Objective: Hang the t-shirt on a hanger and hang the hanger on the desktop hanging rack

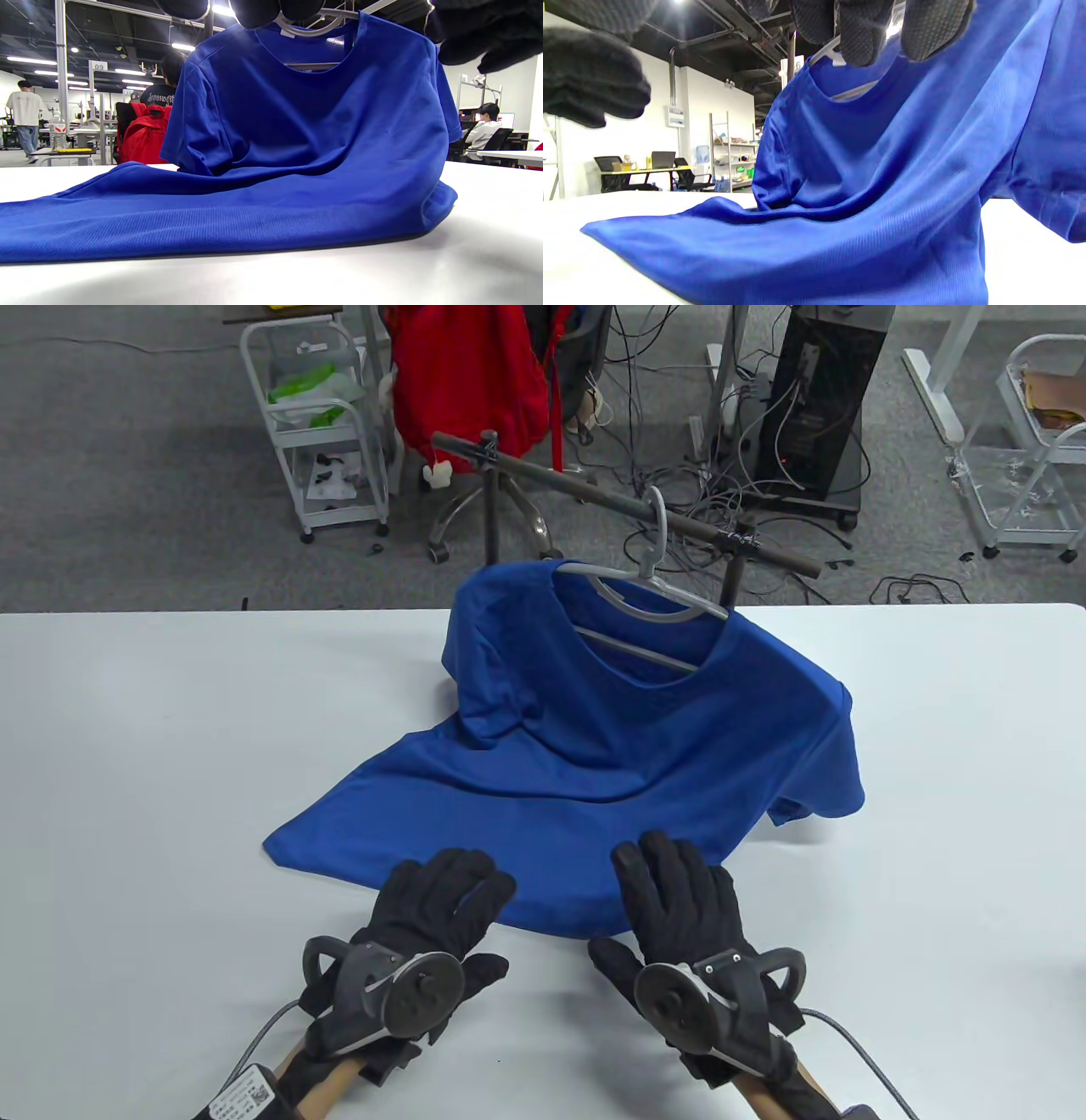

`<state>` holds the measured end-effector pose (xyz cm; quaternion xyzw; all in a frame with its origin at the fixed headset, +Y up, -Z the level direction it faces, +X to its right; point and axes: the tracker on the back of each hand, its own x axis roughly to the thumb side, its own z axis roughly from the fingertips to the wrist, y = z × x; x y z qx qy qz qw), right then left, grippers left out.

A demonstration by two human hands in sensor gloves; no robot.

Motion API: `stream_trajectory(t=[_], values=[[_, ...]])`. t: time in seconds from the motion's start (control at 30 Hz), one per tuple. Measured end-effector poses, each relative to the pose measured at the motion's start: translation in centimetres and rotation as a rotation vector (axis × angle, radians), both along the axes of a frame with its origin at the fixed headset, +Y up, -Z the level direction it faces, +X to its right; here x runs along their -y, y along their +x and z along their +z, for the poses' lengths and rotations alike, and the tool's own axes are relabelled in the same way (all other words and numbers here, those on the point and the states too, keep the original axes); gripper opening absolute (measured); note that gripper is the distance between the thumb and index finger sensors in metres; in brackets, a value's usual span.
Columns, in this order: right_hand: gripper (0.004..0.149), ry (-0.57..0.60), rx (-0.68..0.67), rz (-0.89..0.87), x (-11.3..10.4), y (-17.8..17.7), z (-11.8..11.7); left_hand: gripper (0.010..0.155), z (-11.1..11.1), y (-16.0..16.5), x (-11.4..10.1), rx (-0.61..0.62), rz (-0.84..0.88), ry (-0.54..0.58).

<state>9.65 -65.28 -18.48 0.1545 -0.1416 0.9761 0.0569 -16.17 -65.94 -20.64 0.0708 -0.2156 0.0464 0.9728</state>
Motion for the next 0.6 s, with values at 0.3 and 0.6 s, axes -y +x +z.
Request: stream_trajectory(t=[0.3,0.6], values=[[0.082,0.077,-0.001,0.079,1.9,-0.6,0.3,0.085,-0.6,0.3,0.7,-0.021,-0.040,-0.052],[0.081,0.015,0.001,0.071,2.8,-0.2,-0.3,0.086,-0.6,0.7,0.9,-0.022,-0.059,-0.072]])
